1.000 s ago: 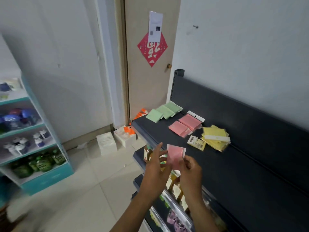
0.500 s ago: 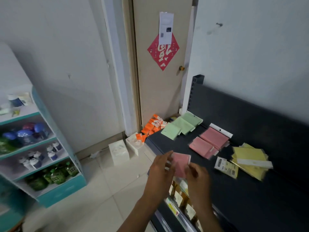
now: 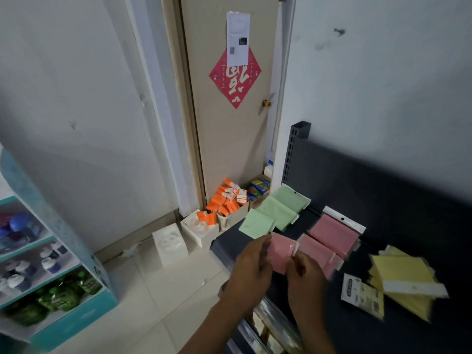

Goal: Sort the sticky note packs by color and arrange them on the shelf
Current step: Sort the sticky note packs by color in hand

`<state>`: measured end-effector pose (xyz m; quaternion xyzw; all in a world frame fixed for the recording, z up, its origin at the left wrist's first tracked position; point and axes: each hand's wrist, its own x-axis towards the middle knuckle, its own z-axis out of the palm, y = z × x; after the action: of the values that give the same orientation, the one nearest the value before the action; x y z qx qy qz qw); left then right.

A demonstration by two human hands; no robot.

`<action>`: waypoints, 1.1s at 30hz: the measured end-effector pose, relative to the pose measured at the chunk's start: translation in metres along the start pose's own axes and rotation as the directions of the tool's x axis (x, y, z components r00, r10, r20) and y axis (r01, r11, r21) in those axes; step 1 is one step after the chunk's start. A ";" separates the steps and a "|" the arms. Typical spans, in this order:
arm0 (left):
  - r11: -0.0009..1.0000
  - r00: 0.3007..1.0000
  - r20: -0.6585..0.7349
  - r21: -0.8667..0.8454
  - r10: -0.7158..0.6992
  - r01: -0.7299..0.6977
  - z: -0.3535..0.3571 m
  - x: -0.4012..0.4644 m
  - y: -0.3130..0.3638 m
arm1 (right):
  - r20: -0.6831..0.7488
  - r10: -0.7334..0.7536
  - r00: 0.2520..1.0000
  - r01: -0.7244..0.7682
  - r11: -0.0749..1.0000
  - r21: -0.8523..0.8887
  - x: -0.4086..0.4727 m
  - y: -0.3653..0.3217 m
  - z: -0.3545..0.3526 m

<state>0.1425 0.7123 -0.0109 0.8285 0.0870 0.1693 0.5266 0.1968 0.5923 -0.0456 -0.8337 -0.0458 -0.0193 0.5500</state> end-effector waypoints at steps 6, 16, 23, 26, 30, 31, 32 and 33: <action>0.996 0.986 0.141 -0.035 0.085 -0.081 0.026 0.039 -0.003 | -0.142 0.058 0.988 -0.061 0.998 -0.015 0.018 -0.006 -0.018; 0.986 0.884 0.459 0.091 0.084 -0.141 0.045 0.077 -0.030 | -0.280 0.135 0.951 -0.219 0.930 -0.295 0.015 -0.004 -0.011; 0.967 0.860 0.457 -0.003 0.228 -0.254 0.017 0.095 -0.025 | -0.423 0.171 0.890 -0.306 0.911 -0.276 0.018 -0.013 0.004; 0.954 0.863 0.423 -0.014 0.277 -0.299 0.000 0.104 -0.026 | -0.471 0.199 0.860 -0.340 0.910 -0.236 0.023 -0.021 0.010; 0.952 0.880 0.380 -0.010 0.286 -0.306 -0.020 0.114 -0.030 | -0.546 0.217 0.809 -0.337 0.933 -0.129 0.027 -0.026 0.017; 0.952 0.880 0.380 -0.012 0.287 -0.305 -0.024 0.117 -0.031 | -0.558 0.209 0.803 -0.323 0.940 -0.113 0.027 -0.027 0.020; 0.950 0.877 0.382 -0.015 0.292 -0.311 -0.027 0.118 -0.032 | -0.568 0.201 0.798 -0.309 0.946 -0.099 0.026 -0.029 0.023; 0.947 0.871 0.388 -0.016 0.302 -0.321 -0.028 0.119 -0.033 | -0.575 0.196 0.794 -0.298 0.951 -0.087 0.025 -0.030 0.025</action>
<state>0.2436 0.7887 -0.0067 0.8612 -0.1488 0.0837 0.4788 0.2180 0.6286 -0.0261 -0.8343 0.2286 -0.1942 0.4625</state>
